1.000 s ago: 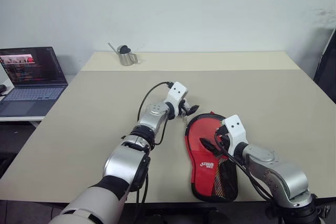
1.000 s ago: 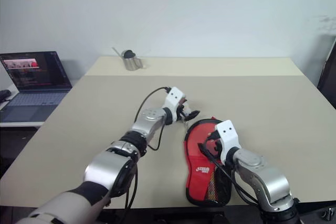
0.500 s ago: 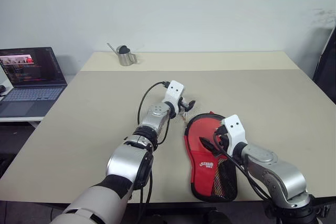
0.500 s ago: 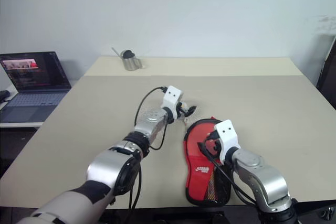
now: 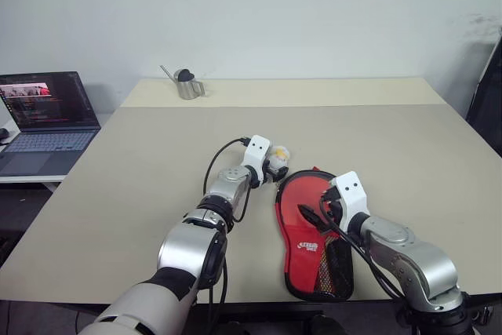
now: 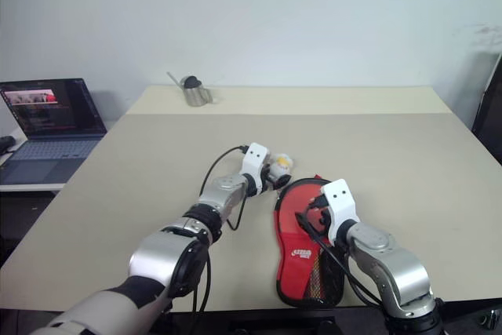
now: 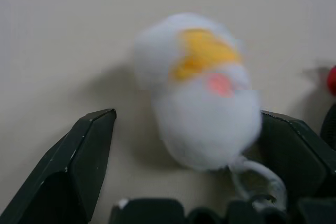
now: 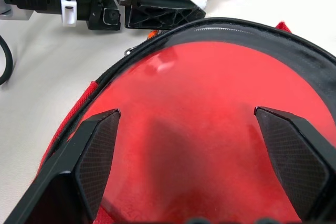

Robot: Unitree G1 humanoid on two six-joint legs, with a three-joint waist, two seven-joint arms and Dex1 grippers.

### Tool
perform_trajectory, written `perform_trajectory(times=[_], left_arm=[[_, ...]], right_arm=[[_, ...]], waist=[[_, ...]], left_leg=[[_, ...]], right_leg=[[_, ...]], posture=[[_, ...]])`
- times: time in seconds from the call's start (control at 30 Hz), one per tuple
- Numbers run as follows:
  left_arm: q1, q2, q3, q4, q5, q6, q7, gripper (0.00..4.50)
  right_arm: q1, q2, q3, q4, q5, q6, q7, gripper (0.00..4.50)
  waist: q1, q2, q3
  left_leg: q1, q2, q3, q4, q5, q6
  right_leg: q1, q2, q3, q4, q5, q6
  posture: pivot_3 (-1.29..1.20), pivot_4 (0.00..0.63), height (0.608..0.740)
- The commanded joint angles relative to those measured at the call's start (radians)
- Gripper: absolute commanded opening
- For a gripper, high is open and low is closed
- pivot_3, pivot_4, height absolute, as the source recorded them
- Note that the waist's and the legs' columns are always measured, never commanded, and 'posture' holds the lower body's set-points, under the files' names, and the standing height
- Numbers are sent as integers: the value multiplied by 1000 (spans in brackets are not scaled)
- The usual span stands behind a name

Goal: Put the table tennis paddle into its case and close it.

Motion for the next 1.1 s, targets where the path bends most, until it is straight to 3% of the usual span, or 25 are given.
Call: perform_trajectory(times=[0.03, 0.33, 0.43, 0.63, 0.93, 1.1], left_arm=[[-11, -8, -4, -12, 1, -8, -26, 3960], [-16, 11, 27, -26, -23, -19, -54, 777], [-14, 13, 39, -34, -34, -27, -62, 65], [-8, 49, 64, -86, -82, -55, -180, 29], [43, 152, 39, -235, -157, -1, -565, 29], [79, 172, -33, -283, -121, -9, -666, 29]], right_arm=[[9, 5, -22, -45, -4, -16, -11, 4500], [24, 9, -24, -45, -7, -29, -23, 4500], [29, 5, -15, -42, -14, -36, -24, 4500], [61, -11, -22, -70, -23, -27, -20, 4500], [115, -3, -12, -124, -7, 8, -10, 4500], [100, 10, 23, -103, -18, -4, -13, 3193]], waist=[[1, 0, 0], [1, 0, 0], [-1, 0, 0], [-1, 0, 0], [-3, 0, 0], [-1, 0, 0]], left_leg=[[0, 0, 0, 0, 0, 0], [0, 0, 0, 0, 0, 0], [0, 0, 0, 0, 0, 0], [-1, 0, 0, 0, 0, 0], [0, 1, 0, 0, 0, 0], [-1, 0, 0, 0, 0, 0]], right_leg=[[0, 0, 0, 0, 0, 0], [0, 0, 0, 0, 0, 0], [0, 0, 0, 0, 0, 0], [-1, 0, 0, 0, 0, 0], [-1, 0, 0, 0, 0, 0], [-1, 0, 0, 0, 0, 0]], posture=[[0, 150, 740], [0, 150, 740], [0, 150, 740], [0, 150, 740], [0, 150, 740], [0, 150, 740]])
